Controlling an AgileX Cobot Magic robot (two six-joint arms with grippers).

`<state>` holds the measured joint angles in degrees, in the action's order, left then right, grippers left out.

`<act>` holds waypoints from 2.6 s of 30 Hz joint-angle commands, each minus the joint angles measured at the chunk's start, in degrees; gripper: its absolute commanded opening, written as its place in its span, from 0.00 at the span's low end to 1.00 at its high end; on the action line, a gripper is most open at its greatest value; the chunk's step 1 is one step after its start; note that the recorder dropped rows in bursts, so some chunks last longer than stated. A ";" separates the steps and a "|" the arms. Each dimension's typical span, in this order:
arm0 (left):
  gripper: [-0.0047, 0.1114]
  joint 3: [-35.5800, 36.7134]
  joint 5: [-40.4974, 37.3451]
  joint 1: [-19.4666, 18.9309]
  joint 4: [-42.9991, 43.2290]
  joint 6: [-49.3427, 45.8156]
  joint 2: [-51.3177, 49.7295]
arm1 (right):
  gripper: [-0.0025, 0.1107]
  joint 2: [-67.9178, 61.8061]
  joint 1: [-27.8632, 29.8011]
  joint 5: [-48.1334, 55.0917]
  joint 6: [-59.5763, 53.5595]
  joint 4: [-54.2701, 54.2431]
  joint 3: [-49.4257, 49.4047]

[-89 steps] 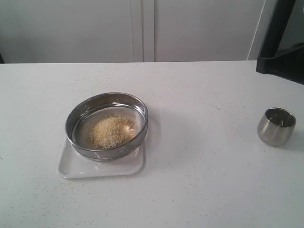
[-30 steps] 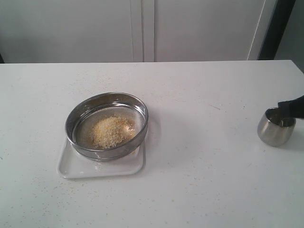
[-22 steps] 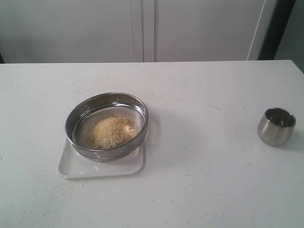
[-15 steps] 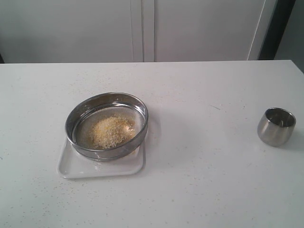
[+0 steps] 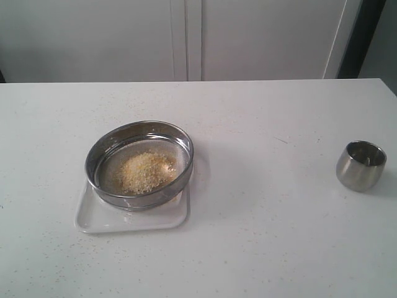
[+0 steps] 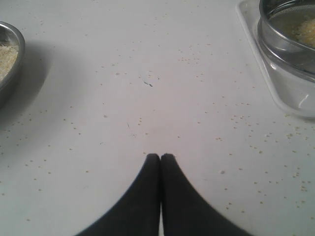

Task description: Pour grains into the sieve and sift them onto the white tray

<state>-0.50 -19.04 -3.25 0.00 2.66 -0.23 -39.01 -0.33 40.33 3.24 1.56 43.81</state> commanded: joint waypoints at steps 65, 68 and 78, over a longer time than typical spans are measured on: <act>0.04 0.50 13.44 0.00 0.51 -0.01 0.23 | 0.02 0.28 0.33 -0.09 -0.44 0.08 0.12; 0.04 0.50 13.31 0.00 0.51 -0.01 0.23 | 0.02 0.28 0.33 -0.09 -0.44 0.08 0.12; 0.04 0.50 20.16 0.00 1.29 -1.19 0.23 | 0.02 0.28 0.33 -0.09 -0.44 0.08 0.12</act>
<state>-0.23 -1.04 -3.25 1.11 1.83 -0.23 -39.01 -0.33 40.33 3.24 1.56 43.81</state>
